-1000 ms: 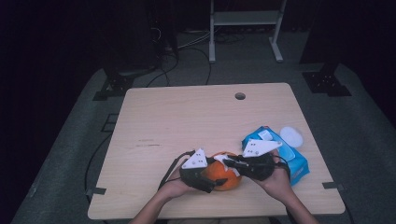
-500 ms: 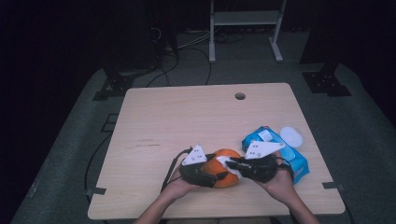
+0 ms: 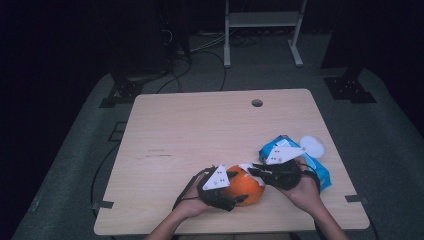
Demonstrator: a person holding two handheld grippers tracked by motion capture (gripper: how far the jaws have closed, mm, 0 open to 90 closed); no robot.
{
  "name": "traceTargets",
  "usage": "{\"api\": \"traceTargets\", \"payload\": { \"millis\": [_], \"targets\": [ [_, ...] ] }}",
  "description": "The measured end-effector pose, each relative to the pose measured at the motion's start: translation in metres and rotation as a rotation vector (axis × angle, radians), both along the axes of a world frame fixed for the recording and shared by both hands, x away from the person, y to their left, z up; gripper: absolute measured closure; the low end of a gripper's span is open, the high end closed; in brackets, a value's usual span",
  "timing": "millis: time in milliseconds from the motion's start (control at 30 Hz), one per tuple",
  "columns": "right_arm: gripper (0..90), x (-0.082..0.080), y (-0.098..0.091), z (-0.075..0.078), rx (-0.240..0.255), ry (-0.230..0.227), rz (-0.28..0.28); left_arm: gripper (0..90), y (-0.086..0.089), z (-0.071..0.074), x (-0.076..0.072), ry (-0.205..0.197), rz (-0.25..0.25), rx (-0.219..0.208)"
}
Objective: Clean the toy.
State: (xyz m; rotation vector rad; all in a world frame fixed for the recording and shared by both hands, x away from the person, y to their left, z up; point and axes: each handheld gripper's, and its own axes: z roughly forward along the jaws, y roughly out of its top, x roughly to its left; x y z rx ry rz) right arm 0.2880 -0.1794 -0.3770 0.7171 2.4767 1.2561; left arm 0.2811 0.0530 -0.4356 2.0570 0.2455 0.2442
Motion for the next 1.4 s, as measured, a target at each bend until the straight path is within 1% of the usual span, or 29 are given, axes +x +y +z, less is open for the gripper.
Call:
{"api": "traceTargets", "payload": {
  "millis": [33, 67, 167, 233, 267, 333, 400, 467, 500, 600, 700, 833, 867, 900, 967, 1033, 1067, 1100, 1167, 1233, 1267, 1333, 1400],
  "targets": [
    [82.5, 0.000, -0.001, 0.000, 0.020, 0.019, 0.007, 26.0, -0.001, 0.000, -0.001, -0.006, -0.013, 0.008],
    [82.5, -0.001, 0.000, 0.000, 0.030, 0.029, 0.020, 25.8, -0.002, 0.000, -0.003, -0.025, -0.027, 0.023],
    [82.4, -0.003, 0.009, -0.001, 0.029, 0.046, 0.047, 25.7, -0.005, -0.002, -0.007, -0.054, -0.061, 0.049],
    [82.4, -0.002, 0.014, -0.004, 0.030, 0.076, 0.070, 25.4, -0.006, -0.003, -0.009, -0.069, -0.069, 0.071],
    [82.4, -0.001, 0.016, -0.005, 0.024, 0.077, 0.076, 25.4, -0.006, -0.002, -0.009, -0.069, -0.066, 0.073],
    [82.4, 0.000, 0.014, -0.005, 0.032, 0.083, 0.071, 25.7, -0.004, -0.002, -0.007, -0.061, -0.059, 0.063],
    [82.4, 0.004, 0.009, -0.005, 0.042, 0.086, 0.059, 26.0, -0.003, -0.001, -0.005, -0.058, -0.061, 0.060],
    [82.4, 0.008, 0.001, -0.008, 0.061, 0.107, 0.043, 26.1, -0.001, 0.000, -0.004, -0.051, -0.056, 0.048],
    [82.5, 0.010, -0.003, -0.009, 0.061, 0.111, 0.030, 26.2, 0.000, -0.001, -0.003, -0.047, -0.055, 0.046],
    [82.5, 0.015, -0.014, -0.013, 0.072, 0.129, 0.001, 26.2, 0.005, -0.001, 0.002, -0.022, -0.043, 0.019],
    [82.5, 0.015, -0.020, -0.012, 0.071, 0.131, -0.020, 26.3, 0.010, -0.002, 0.008, 0.019, -0.015, -0.020],
    [82.5, 0.010, -0.016, -0.005, 0.084, 0.109, -0.004, 26.2, 0.014, -0.002, 0.012, 0.050, 0.023, -0.048],
    [82.4, 0.008, -0.013, -0.004, 0.086, 0.097, 0.004, 26.2, 0.015, -0.002, 0.013, 0.058, 0.033, -0.052],
    [82.4, 0.005, -0.011, -0.001, 0.085, 0.090, 0.011, 26.2, 0.016, -0.002, 0.015, 0.070, 0.048, -0.065],
    [82.4, 0.003, -0.008, 0.002, 0.098, 0.086, 0.036, 26.2, 0.019, -0.001, 0.018, 0.097, 0.076, -0.085],
    [82.4, 0.002, -0.006, 0.002, 0.085, 0.075, 0.040, 26.1, 0.023, -0.002, 0.022, 0.120, 0.091, -0.105],
    [82.3, 0.003, -0.006, 0.001, 0.088, 0.078, 0.037, 26.1, 0.024, -0.002, 0.023, 0.126, 0.097, -0.113],
    [82.3, 0.005, -0.008, -0.001, 0.092, 0.080, 0.033, 26.0, 0.026, -0.002, 0.024, 0.128, 0.103, -0.112],
    [82.3, 0.011, -0.015, -0.006, 0.101, 0.096, 0.002, 25.7, 0.028, -0.001, 0.025, 0.138, 0.121, -0.119],
    [82.3, 0.015, -0.023, -0.011, 0.102, 0.110, -0.030, 25.1, 0.030, -0.002, 0.028, 0.160, 0.138, -0.144],
    [82.3, 0.017, -0.026, -0.013, 0.102, 0.118, -0.042, 24.8, 0.030, -0.002, 0.029, 0.175, 0.143, -0.149],
    [82.3, 0.017, -0.026, -0.015, 0.111, 0.129, -0.041, 24.0, 0.030, -0.003, 0.030, 0.173, 0.143, -0.151],
    [82.3, 0.014, -0.020, -0.012, 0.101, 0.112, -0.030, 22.1, 0.027, -0.003, 0.029, 0.172, 0.148, -0.144]
  ]
}}
